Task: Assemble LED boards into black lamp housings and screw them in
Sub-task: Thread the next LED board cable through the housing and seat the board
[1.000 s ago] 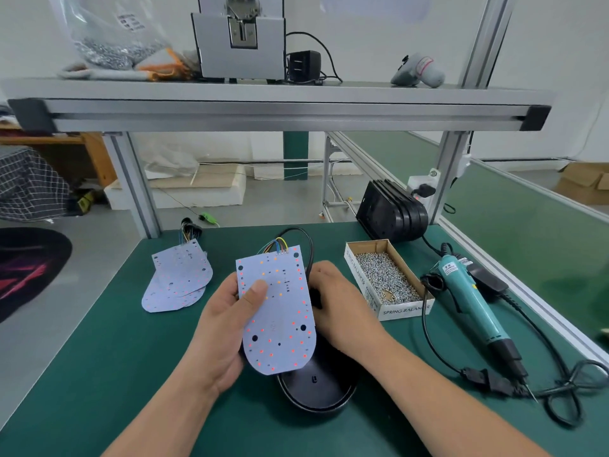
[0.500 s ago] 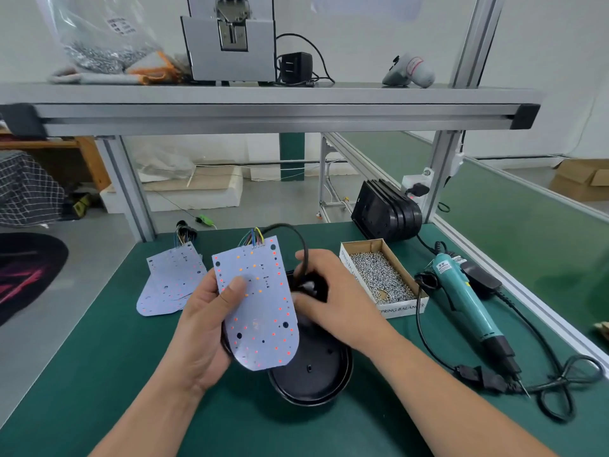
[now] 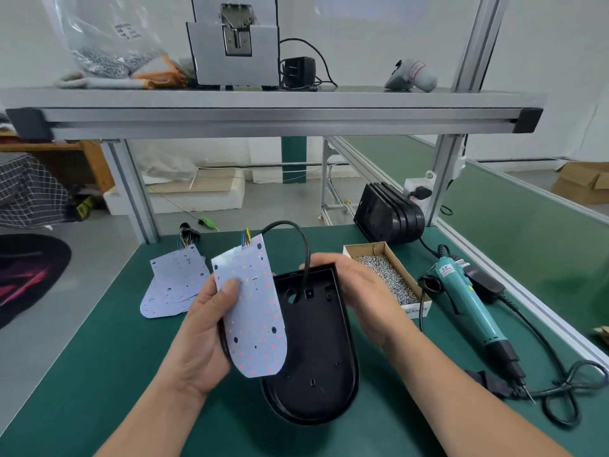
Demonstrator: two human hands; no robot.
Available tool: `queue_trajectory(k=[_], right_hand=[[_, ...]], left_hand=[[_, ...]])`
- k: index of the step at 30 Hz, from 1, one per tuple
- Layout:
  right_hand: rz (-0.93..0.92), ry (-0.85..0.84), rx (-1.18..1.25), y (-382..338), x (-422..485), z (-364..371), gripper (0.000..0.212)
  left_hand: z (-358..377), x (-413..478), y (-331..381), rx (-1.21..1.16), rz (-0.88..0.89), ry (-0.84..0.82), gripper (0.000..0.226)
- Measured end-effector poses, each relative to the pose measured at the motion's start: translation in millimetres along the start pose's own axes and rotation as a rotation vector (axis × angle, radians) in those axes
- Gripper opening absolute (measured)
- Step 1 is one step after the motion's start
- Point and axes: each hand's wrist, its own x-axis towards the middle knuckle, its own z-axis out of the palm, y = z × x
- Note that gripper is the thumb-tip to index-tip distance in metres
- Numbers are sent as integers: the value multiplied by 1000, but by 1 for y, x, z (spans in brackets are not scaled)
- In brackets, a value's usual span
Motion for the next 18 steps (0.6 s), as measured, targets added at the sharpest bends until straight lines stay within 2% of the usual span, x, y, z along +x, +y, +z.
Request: queue_trajectory(k=[2,5,9,11,12,13,14,18], right_hand=[[-6,-173,-102,8,-5,4,32],[46,-241,-116,10,-12,17,33],[53,-197,-355,-4,-14,15,29],[58,-82,-667,-3,-6,8,13],[84,0,-843,0,-2,6,10],[102,77,-920,3,2,7,12],[108,129,-865,5,4,8,12],[129,254,-94,11,7,8,23]], left_hand=[[-1,-1,1,-38,-4,-10,48],[-2,-1,1,-37,-1,-36,30],[-4,1,-2,-55,17,4,28],[-6,4,0,-57,51,18,28],[-6,4,2,-59,74,38,28],[-6,6,4,-70,98,57,29],[-8,7,6,-89,116,76,29],[-12,8,12,-156,150,56,30]])
